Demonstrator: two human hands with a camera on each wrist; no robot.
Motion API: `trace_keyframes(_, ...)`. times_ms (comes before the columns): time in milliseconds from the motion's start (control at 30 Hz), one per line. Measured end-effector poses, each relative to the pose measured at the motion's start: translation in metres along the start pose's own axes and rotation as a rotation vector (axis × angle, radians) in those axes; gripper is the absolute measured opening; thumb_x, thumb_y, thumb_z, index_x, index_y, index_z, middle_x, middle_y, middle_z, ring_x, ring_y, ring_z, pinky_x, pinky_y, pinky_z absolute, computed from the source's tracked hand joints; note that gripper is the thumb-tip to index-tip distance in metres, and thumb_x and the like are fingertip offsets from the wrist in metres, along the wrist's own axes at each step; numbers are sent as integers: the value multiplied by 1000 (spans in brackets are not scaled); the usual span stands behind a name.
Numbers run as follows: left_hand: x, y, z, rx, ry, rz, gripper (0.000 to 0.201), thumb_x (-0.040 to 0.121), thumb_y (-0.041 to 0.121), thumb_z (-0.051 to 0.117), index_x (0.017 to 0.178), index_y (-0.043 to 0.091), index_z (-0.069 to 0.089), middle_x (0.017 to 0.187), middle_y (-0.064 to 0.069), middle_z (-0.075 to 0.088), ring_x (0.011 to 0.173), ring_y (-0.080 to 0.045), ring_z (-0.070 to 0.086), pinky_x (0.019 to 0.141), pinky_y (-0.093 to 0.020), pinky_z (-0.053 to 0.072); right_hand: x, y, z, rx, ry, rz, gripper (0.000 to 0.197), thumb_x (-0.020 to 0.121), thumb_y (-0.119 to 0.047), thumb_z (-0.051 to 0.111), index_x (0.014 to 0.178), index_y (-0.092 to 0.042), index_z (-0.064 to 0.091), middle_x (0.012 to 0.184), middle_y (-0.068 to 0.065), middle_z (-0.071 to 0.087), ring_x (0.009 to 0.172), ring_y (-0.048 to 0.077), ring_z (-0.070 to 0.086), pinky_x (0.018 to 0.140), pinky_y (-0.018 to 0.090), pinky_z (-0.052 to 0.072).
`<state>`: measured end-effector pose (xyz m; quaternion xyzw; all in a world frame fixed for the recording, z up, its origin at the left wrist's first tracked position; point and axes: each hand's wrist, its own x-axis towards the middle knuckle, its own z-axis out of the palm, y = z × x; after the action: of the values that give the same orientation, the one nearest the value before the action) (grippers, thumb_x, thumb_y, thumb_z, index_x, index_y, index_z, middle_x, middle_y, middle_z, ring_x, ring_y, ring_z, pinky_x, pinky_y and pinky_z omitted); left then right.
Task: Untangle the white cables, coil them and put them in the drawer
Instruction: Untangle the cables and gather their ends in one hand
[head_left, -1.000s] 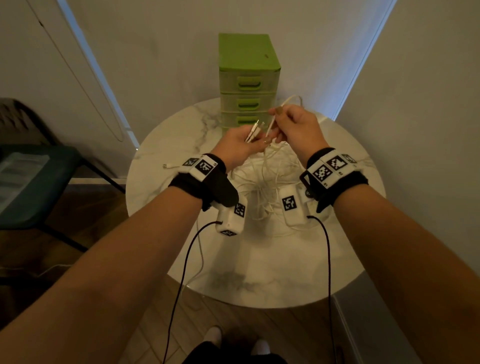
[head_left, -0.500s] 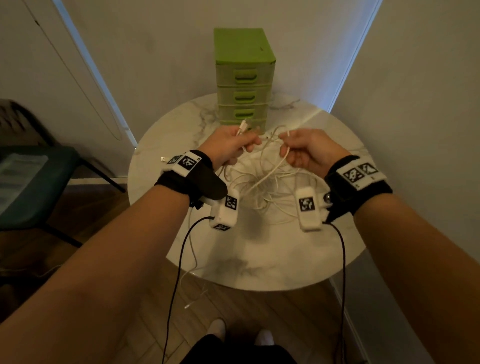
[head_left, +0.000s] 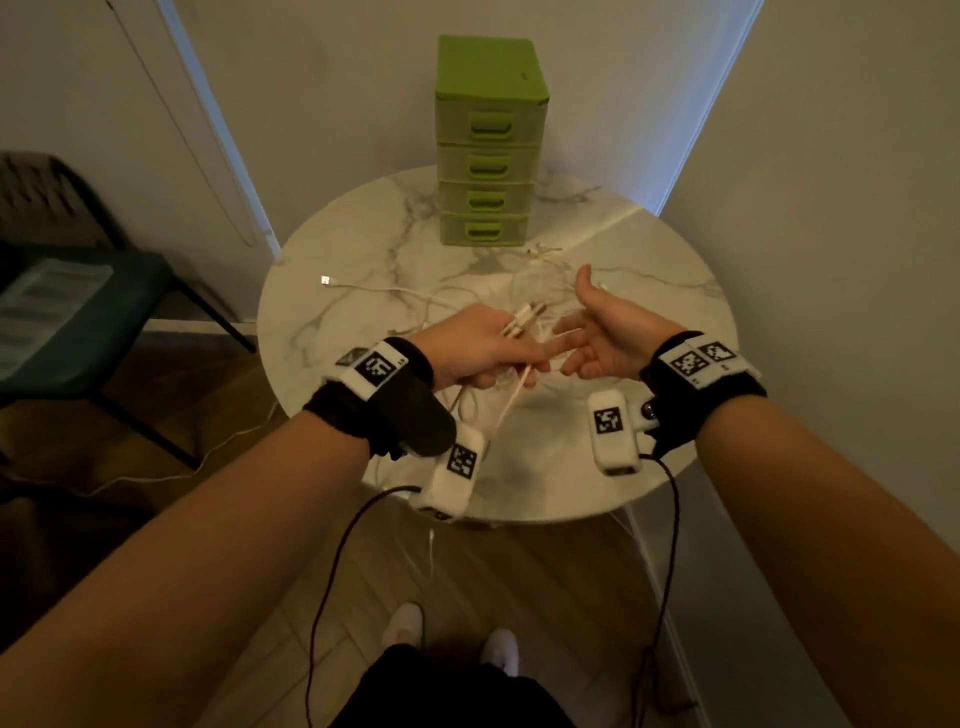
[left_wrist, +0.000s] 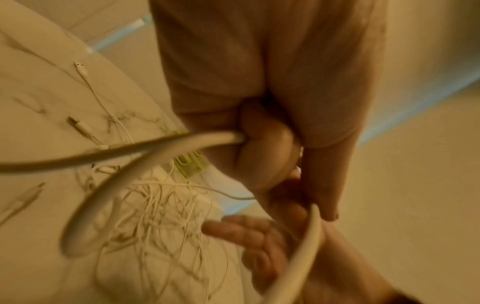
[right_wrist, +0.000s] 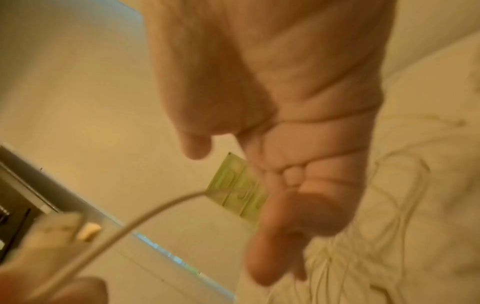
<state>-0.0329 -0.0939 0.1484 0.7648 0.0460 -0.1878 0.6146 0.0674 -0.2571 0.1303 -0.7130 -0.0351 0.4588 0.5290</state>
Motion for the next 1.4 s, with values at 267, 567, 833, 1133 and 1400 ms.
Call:
trace_keyframes(267, -18, -9, -3, -4, 297, 80, 32, 98, 36, 40, 75, 18, 54, 62, 3, 44, 41, -5, 29, 37, -15, 24, 4, 54, 56, -261, 214, -11, 26, 94, -21, 41, 74, -11, 52, 53, 3, 55, 45, 15, 47, 47, 22, 35)
trace_keyframes(567, -41, -9, -21, -254, 81, 112, 36, 100, 43, 27, 71, 23, 34, 50, 12, 30, 39, -2, 20, 35, -14, 18, -13, 63, 86, -961, 412, -65, 86, 78, -38, 69, 144, -9, 22, 150, 17, 24, 135, 33, 31, 110, 40, 31)
trace_keyframes(833, -66, -14, -34, -514, -3, 129, 41, 99, 47, 22, 68, 23, 33, 48, 11, 26, 38, -2, 18, 33, -13, 19, -9, 94, 188, -666, -310, 17, 28, 89, -9, 56, 117, -7, 61, 111, 8, 65, 99, 13, 56, 99, 33, 46)
trace_keyframes(1133, -75, -43, -45, -320, 189, 181, 33, 100, 38, 29, 73, 21, 32, 49, 11, 29, 40, -3, 21, 37, -16, 21, 6, 87, 175, -676, 67, 44, 17, 87, -19, 59, 89, -5, 70, 89, 8, 67, 87, 22, 64, 85, 32, 53)
trace_keyframes(1400, -59, -66, -42, -484, 288, 192, 29, 100, 39, 29, 76, 24, 35, 53, 13, 31, 47, -5, 23, 53, -21, 30, 25, 74, 172, -379, 88, 34, 32, 82, 1, 58, 110, -15, 58, 85, 13, 67, 67, 18, 62, 70, 30, 56)
